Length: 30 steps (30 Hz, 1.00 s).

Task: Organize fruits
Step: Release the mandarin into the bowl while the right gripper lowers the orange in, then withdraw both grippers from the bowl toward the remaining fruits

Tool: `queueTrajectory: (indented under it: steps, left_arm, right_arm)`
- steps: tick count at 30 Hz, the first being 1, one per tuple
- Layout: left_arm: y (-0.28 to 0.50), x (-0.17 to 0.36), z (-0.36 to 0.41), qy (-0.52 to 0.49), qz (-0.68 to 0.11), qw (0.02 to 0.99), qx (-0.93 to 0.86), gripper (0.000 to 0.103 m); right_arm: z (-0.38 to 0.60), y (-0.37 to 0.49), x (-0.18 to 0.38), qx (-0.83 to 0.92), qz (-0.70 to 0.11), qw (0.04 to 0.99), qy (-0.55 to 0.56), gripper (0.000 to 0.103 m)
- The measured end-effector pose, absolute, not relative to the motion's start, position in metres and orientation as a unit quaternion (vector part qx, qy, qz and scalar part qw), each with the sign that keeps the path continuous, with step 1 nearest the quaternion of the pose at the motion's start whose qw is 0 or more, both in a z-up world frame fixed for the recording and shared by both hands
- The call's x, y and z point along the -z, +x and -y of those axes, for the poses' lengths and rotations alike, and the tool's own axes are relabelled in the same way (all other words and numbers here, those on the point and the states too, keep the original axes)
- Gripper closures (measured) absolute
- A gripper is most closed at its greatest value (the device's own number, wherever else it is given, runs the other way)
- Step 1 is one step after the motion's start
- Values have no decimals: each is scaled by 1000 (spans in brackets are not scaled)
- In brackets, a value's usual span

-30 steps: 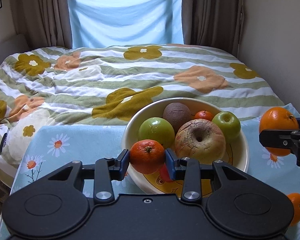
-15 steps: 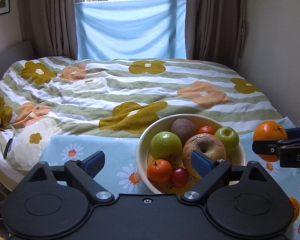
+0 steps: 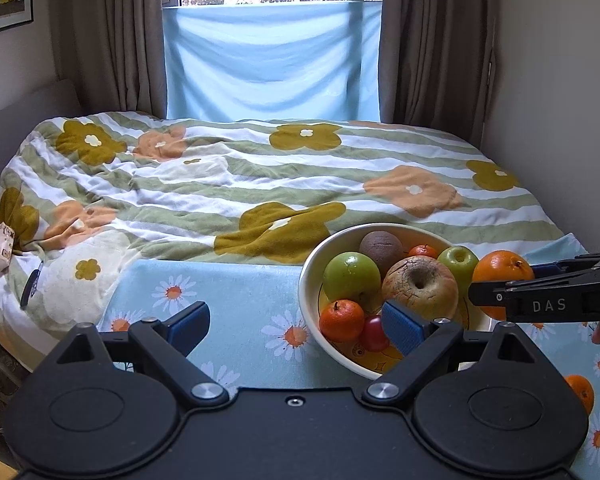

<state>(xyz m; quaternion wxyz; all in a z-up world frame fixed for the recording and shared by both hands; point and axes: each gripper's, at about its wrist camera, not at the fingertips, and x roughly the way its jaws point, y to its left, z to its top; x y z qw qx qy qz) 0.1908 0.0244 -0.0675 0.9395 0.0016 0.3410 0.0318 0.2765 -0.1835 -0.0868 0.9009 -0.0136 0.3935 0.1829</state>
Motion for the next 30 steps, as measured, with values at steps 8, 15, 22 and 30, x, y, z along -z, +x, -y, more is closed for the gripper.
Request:
queueTrajectory:
  steps: [8,15,22,30]
  left_arm:
    - [186,74,-21,3,-347,937,-36,8]
    - [181,76,-18,1,-347,937,-40,8]
    - [177,74,-14,1,-346,937,-46,8]
    - [162,55,-8,-2,-327,944,-55,8]
  right_arm:
    - [182,279,97,-195,-390,900,-12,26]
    - [184,276,93,-210,-358,909,-17,2]
    - [185,272,91,-216,-358,908,-22,2]
    - [188,255,71,-219,-345,912,-30,2]
